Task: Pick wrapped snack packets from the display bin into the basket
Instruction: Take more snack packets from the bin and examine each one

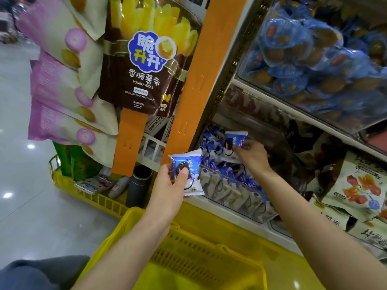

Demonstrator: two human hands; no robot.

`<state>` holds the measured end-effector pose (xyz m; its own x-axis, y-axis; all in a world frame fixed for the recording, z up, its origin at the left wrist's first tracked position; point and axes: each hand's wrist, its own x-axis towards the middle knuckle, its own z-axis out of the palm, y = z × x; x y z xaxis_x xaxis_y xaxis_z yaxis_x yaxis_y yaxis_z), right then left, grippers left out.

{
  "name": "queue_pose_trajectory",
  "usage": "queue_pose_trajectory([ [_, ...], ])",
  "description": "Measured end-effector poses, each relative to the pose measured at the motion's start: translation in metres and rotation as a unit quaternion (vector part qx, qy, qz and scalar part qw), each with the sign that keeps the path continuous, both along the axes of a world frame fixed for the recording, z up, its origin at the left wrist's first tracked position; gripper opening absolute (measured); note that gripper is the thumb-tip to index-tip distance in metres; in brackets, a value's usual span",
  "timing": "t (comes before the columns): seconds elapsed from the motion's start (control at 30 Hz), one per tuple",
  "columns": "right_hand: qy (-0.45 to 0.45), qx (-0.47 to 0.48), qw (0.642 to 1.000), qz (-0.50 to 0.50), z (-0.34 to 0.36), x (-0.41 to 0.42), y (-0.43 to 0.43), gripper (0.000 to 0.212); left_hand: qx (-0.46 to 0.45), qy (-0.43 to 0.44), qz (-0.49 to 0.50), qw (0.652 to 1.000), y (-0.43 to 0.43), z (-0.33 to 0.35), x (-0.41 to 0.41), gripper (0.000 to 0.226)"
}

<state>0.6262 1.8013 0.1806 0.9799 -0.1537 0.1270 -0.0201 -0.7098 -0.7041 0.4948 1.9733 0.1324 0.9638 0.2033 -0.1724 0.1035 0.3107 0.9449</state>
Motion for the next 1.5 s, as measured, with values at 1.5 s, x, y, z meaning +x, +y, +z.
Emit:
queue_pose_trajectory([
  [1.5,-0.116,-0.005,0.977,0.18,-0.006,-0.081,0.018,0.012,0.076,0.007,-0.094,0.993,-0.012,-0.005,-0.01,0.03],
])
